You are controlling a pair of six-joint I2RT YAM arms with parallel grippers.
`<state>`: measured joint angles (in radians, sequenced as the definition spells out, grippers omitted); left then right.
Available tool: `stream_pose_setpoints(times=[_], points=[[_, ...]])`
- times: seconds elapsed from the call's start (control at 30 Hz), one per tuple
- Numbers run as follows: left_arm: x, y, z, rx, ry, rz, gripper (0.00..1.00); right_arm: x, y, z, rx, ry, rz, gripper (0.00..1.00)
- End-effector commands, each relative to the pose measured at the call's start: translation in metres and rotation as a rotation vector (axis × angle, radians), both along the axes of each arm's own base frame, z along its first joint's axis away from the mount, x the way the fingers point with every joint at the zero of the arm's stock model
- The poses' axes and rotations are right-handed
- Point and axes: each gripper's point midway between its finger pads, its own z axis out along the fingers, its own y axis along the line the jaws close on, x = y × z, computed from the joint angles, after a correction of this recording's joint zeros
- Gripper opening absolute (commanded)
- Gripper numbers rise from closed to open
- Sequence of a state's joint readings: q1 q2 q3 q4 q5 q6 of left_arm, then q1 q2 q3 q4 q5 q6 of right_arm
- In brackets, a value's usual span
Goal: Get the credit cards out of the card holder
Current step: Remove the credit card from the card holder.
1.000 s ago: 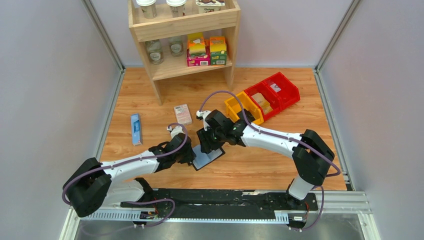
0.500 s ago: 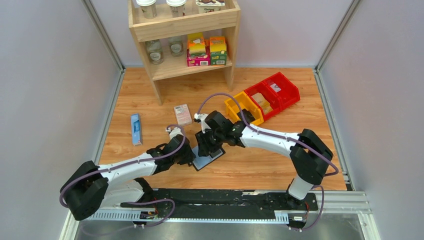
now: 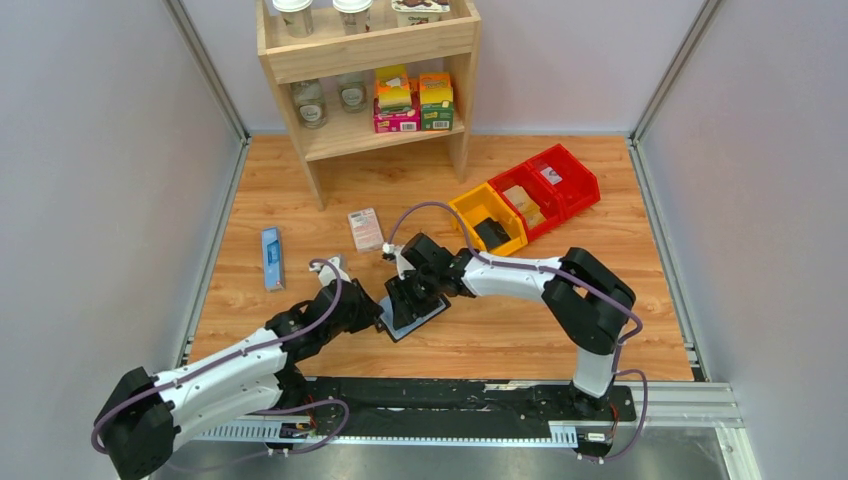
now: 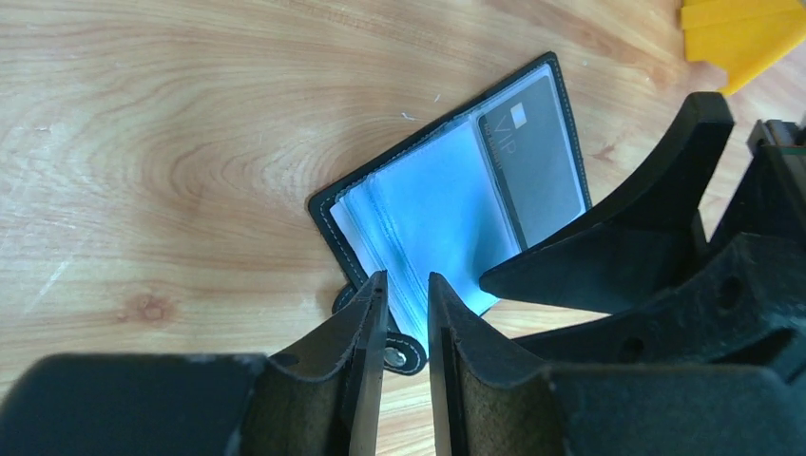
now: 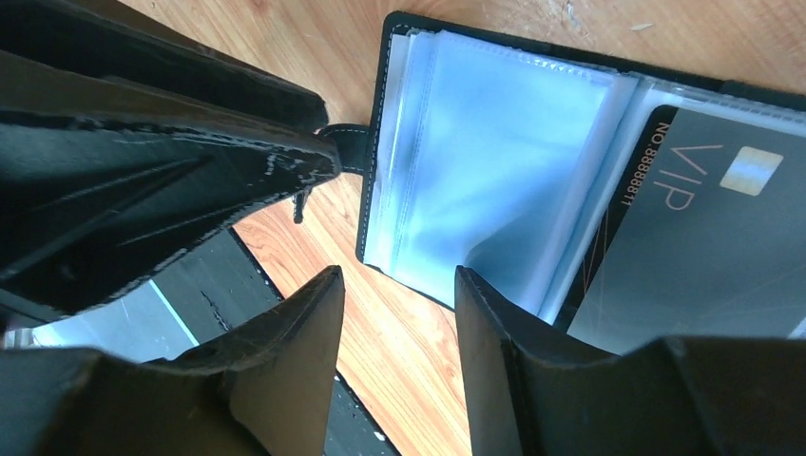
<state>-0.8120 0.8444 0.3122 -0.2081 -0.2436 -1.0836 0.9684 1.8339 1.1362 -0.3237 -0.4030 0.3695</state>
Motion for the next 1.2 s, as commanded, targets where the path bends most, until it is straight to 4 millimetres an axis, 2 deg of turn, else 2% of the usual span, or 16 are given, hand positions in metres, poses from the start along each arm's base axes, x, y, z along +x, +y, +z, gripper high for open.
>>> stream_pose_setpoints(times=[0.0,0.2,0.33,0.43,0.57,0.77,0.8,0.83,0.87,1.0,1.17], points=[[0.001,0.006,0.009,-0.030,-0.028,0.049,0.30,0.008,0.005,0.010,0.032,-0.054,-0.037,0.47],[0.011,-0.010,0.037,-0.105,-0.083,0.022,0.31,0.050,-0.025,0.039,0.035,-0.219,-0.201,0.39],[0.022,-0.036,0.059,-0.171,-0.116,-0.030,0.32,0.069,-0.046,0.030,-0.016,-0.210,-0.260,0.38],[0.032,-0.054,0.066,-0.170,-0.110,-0.063,0.33,0.079,-0.058,0.020,-0.029,-0.182,-0.300,0.35],[0.046,-0.078,0.066,-0.195,-0.104,-0.094,0.33,0.084,-0.061,0.008,-0.024,-0.130,-0.318,0.31],[0.051,-0.114,0.041,-0.248,-0.023,-0.158,0.33,0.081,-0.059,-0.007,-0.015,-0.064,-0.314,0.24],[0.049,-0.113,0.027,-0.234,0.007,-0.158,0.33,0.080,-0.059,-0.009,-0.018,-0.057,-0.314,0.23],[0.047,-0.115,0.025,-0.247,0.019,-0.158,0.33,0.078,-0.059,-0.011,-0.016,-0.048,-0.309,0.23],[0.044,-0.113,0.012,-0.241,0.041,-0.154,0.33,0.078,-0.059,-0.012,-0.015,-0.044,-0.308,0.22],[0.031,-0.100,-0.015,-0.243,0.103,-0.109,0.32,0.070,-0.061,-0.019,-0.022,-0.010,-0.299,0.22],[0.022,-0.082,-0.035,-0.211,0.149,-0.044,0.32,0.064,-0.064,-0.026,-0.036,0.015,-0.301,0.22]])
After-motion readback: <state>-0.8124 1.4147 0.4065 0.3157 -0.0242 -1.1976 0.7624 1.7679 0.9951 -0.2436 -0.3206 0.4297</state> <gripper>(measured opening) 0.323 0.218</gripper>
